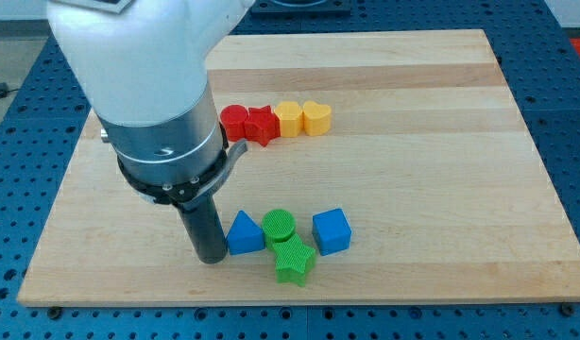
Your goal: Push the blue triangle into the green blocks
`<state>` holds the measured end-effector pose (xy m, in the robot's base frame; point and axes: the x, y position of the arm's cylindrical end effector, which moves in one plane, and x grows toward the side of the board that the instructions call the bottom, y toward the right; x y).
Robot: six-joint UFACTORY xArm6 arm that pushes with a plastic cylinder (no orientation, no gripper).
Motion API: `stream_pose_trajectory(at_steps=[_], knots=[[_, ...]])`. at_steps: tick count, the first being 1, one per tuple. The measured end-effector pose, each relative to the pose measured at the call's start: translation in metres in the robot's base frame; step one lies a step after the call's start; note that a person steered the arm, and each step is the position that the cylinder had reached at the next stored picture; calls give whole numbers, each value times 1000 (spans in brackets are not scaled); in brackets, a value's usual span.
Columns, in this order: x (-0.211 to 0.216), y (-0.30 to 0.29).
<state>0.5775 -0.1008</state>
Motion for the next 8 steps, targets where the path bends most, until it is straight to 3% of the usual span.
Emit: stream_pose_trajectory(at_steps=[2, 4, 6, 8], knots=[[13, -2], [19, -68], [-52, -82], [-69, -58]])
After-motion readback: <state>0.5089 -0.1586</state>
